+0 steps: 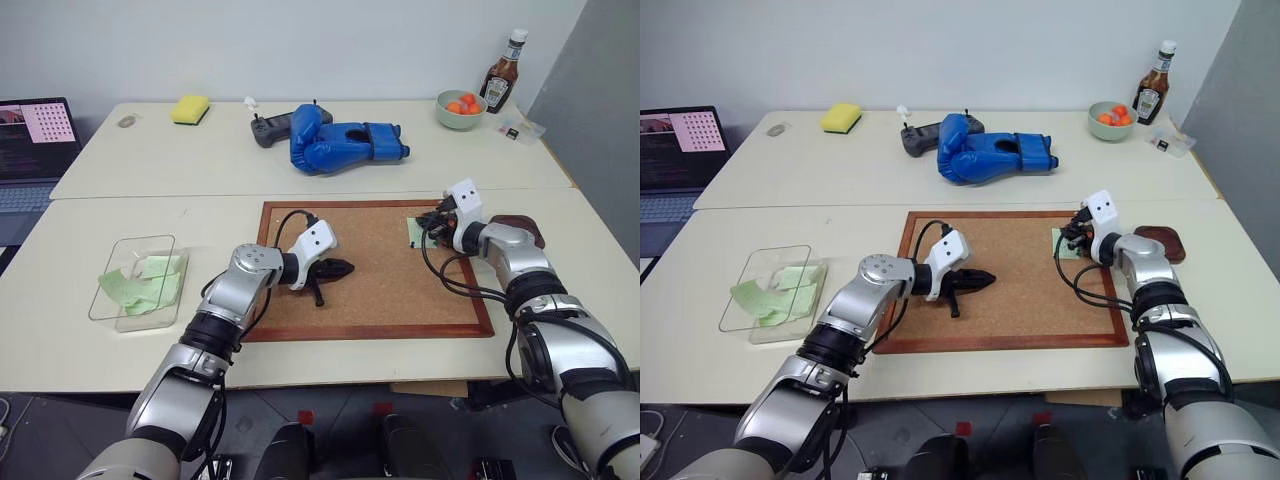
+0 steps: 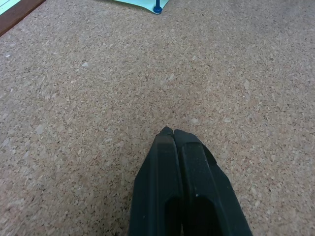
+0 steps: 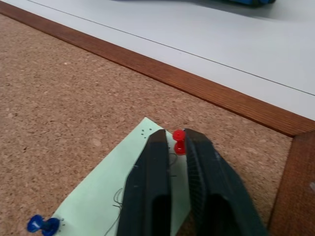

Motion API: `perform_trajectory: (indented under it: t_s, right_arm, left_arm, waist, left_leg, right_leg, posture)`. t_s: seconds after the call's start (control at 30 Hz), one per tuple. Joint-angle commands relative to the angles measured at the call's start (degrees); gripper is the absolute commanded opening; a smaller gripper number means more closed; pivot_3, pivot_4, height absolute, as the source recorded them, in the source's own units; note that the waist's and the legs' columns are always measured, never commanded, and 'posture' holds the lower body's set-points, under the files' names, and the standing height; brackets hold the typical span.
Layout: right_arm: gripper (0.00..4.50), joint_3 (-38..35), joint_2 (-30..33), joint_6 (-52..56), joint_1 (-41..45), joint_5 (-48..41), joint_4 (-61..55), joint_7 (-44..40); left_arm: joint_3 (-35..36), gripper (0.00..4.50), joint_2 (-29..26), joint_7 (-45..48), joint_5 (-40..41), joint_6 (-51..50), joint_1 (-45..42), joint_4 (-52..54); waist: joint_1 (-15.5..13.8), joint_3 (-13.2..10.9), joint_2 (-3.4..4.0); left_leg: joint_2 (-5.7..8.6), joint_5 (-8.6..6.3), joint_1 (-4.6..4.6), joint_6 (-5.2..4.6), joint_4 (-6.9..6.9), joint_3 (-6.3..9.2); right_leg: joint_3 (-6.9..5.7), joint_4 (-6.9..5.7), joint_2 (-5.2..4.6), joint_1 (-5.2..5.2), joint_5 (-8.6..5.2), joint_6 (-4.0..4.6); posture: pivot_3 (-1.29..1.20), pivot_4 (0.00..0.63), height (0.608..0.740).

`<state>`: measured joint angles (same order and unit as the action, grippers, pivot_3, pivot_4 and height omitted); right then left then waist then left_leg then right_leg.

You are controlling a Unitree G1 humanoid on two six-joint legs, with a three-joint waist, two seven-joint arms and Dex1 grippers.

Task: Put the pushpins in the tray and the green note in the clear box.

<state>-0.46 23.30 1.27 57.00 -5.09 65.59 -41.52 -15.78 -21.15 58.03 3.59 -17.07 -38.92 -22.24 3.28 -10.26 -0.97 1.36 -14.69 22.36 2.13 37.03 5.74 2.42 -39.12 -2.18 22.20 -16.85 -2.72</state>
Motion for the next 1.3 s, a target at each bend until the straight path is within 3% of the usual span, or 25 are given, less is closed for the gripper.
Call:
perform_trajectory:
  t_s: [0.03, 0.47, 0.8, 1.1, 1.3]
  right_arm:
    - [0.06, -1.6, -0.7, -1.8, 2.7, -0.1, 0.3, 0.4]
    - [0.06, -6.5, 0.6, 3.2, 1.6, -4.2, -5.7, -0.8]
    - [0.06, -9.5, 2.7, 10.5, -6.6, -6.7, -25.0, 2.3]
    - [0.06, -17.8, 8.5, 22.8, -21.4, -5.9, -48.1, 18.1]
    - [0.06, -21.1, 9.7, 27.8, -26.7, -6.7, -51.5, 21.3]
  left_arm:
    - [-1.7, 0.00, -0.5, 0.1, -1.5, -1.8, 2.0, -0.2]
    - [-2.9, 0.00, 1.1, -3.5, -4.0, -6.3, -1.1, -6.0]
    - [-4.0, 0.00, 1.6, -2.5, -4.2, -4.7, -3.3, -9.1]
    - [-5.3, 0.00, 1.9, -0.7, -4.2, -5.0, -2.2, -8.0]
    - [-5.1, 0.00, 2.4, -0.8, -4.0, -5.3, -2.2, -7.4]
  waist:
    - [0.0, 0.0, 0.00]
    - [0.0, 0.0, 0.06]
    - [0.0, 0.1, 0.13]
    - [-1.0, 0.2, 0.29]
    - [-0.9, 0.4, 0.53]
  left_leg:
    - [0.00, 0.00, 0.00, 0.00, 0.00, -0.01]
    - [0.04, 0.01, -0.04, -0.03, 0.06, -0.01]
    - [0.04, 0.02, -0.79, -0.08, 0.03, 0.08]
    - [0.06, 0.02, -0.65, -0.08, -0.01, 0.11]
    - [0.05, 0.02, -0.70, -0.10, -0.02, -0.05]
  right_leg:
    - [0.01, 0.00, 0.00, 0.00, 0.00, 0.00]
    - [0.03, -0.03, -0.01, -0.09, 0.07, -0.06]
    - [-0.02, 0.04, 0.01, -0.84, 0.14, -0.10]
    - [-0.05, 0.15, -0.02, -0.76, 0.15, -0.11]
    - [0.08, 0.15, 0.00, -0.79, 0.14, -0.11]
  posture:
    - [0.00, 0.150, 0.740]
    - [0.00, 0.150, 0.740]
    - [0.00, 0.150, 0.740]
    - [0.00, 0.150, 0.740]
    - [0.00, 0.150, 0.740]
